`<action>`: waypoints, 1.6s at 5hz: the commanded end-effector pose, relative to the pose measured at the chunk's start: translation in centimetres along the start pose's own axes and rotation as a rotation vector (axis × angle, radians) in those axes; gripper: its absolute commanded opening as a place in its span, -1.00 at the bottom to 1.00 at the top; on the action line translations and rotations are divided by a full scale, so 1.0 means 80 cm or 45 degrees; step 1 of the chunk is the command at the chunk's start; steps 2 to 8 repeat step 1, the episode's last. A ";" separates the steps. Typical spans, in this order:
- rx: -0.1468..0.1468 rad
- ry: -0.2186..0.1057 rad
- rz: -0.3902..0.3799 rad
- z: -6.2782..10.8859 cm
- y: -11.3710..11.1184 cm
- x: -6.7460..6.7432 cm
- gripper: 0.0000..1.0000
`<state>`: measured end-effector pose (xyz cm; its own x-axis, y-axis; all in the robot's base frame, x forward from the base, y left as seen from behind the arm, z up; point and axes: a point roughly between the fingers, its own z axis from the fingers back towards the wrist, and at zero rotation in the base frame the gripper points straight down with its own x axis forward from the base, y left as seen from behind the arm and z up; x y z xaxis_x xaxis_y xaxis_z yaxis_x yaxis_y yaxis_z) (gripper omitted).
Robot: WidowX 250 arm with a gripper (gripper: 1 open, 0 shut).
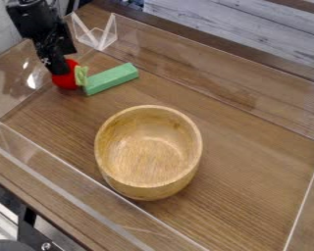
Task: Move the red object to the left side of the table
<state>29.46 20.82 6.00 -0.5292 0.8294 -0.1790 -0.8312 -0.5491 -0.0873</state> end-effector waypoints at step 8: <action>-0.063 -0.008 0.029 0.015 -0.015 -0.004 1.00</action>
